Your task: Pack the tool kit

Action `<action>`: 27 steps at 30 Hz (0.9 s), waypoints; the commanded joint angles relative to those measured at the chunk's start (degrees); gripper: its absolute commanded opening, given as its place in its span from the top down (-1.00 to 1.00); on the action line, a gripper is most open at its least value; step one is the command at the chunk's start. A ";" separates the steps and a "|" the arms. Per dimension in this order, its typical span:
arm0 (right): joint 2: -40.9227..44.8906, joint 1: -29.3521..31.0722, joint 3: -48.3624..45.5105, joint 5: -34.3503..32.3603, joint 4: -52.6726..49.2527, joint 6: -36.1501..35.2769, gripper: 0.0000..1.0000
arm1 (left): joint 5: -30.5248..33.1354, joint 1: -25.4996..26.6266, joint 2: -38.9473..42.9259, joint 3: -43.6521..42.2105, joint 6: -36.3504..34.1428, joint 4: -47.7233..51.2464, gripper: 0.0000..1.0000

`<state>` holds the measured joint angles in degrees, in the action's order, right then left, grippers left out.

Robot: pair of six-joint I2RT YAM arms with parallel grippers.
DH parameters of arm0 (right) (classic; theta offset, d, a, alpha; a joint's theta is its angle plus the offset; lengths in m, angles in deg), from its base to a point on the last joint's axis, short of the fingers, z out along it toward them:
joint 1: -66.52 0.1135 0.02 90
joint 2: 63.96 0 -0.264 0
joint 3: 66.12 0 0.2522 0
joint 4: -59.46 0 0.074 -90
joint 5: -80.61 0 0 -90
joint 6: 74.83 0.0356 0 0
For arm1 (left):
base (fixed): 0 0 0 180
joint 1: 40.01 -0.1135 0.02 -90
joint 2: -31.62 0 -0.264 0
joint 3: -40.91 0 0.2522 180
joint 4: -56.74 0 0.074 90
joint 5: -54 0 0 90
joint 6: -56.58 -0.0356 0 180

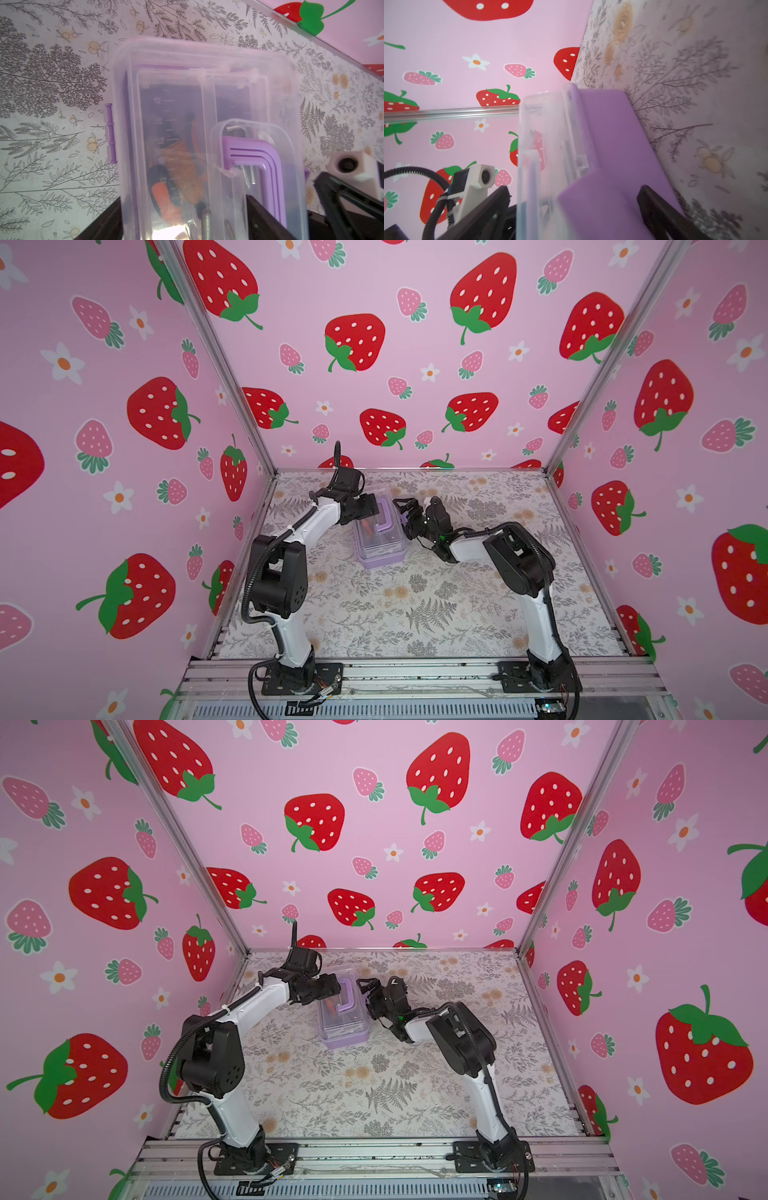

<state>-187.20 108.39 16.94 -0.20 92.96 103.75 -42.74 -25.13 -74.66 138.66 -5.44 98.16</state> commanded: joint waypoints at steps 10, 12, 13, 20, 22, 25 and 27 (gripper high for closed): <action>2.95 -0.15 3.83 6.88 -1.61 -13.51 -0.94 | -9.87 1.74 -4.98 4.46 -4.59 4.54 -0.73; 4.11 -0.37 3.04 5.62 -3.39 -15.44 -0.98 | -10.04 1.72 -5.23 4.96 -4.92 4.97 -0.73; 4.73 -0.68 2.72 5.04 -4.26 -16.22 -1.00 | -10.11 1.72 -5.26 5.11 -5.10 5.04 -0.73; 5.55 -3.53 0.51 5.73 -4.93 -16.65 -0.99 | -10.83 1.73 -5.51 4.89 -5.63 4.86 -0.73; 5.29 -3.97 -0.05 6.33 -4.01 -16.10 -0.99 | -11.05 1.69 -5.85 4.70 -5.72 4.61 -0.72; 5.33 -4.42 -0.31 7.12 -3.53 -16.04 -0.99 | -11.30 1.74 -6.21 4.56 -5.72 4.50 -0.73; 5.62 -4.78 -0.93 7.27 -3.47 -16.26 -0.99 | -11.26 1.72 -6.40 4.50 -5.70 4.47 -0.73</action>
<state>-185.01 104.87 16.70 7.14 85.75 88.38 -48.29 -24.68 -78.09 143.01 -10.27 98.84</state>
